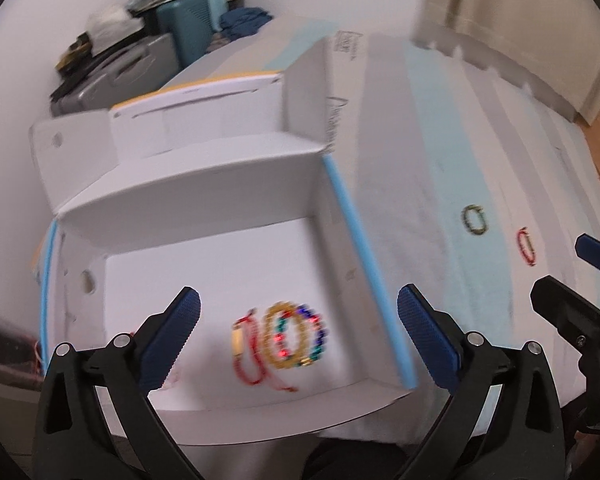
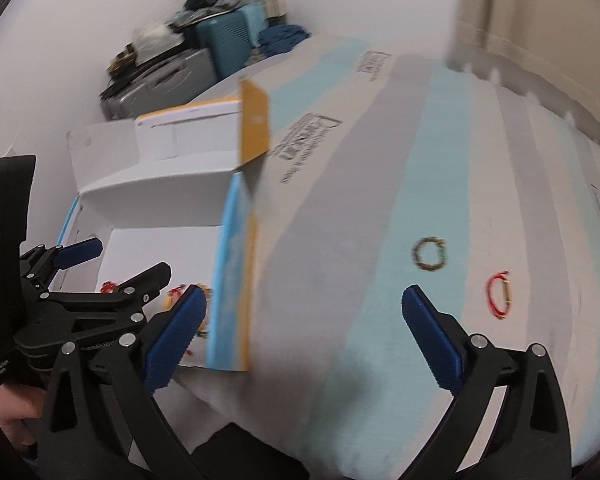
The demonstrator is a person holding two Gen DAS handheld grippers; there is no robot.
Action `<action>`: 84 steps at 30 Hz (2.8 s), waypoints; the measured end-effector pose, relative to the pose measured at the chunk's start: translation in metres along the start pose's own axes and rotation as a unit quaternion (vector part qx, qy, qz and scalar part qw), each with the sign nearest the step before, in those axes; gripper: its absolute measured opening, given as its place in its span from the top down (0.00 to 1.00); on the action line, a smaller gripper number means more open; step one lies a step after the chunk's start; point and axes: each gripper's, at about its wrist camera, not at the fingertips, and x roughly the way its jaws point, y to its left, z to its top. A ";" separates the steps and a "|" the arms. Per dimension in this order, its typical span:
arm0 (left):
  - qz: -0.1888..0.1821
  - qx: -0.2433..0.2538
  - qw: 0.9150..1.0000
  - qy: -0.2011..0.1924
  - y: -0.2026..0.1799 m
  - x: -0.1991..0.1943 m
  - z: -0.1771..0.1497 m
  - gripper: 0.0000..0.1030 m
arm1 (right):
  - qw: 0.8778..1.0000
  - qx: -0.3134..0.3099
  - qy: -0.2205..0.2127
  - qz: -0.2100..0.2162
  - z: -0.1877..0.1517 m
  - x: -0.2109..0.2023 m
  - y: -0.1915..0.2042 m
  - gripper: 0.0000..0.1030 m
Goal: Organize jewelry
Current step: 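Move both tools back from the box toward the last bracelets, then grasp wooden bead bracelet with left tool while right tool grasps red cord bracelet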
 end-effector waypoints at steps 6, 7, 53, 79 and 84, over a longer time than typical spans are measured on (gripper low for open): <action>-0.015 0.029 0.999 -0.011 -0.055 0.002 0.019 0.06 | 0.999 0.033 -0.004 -0.020 -0.004 -0.008 -0.054 0.07; -0.019 0.034 0.999 -0.012 -0.066 0.005 0.024 0.06 | 0.999 0.040 -0.005 -0.023 -0.004 -0.009 -0.064 0.07; -0.096 0.168 0.977 0.088 -0.288 0.258 0.054 0.36 | 0.973 0.163 0.145 -0.073 -0.053 0.187 -0.309 0.59; -0.125 0.157 0.977 0.077 -0.271 0.204 0.054 0.94 | 0.974 0.182 0.117 -0.071 -0.055 0.146 -0.300 0.94; -0.122 0.155 0.978 0.069 -0.271 0.189 0.057 0.94 | 0.975 0.184 0.107 -0.072 -0.054 0.130 -0.297 0.94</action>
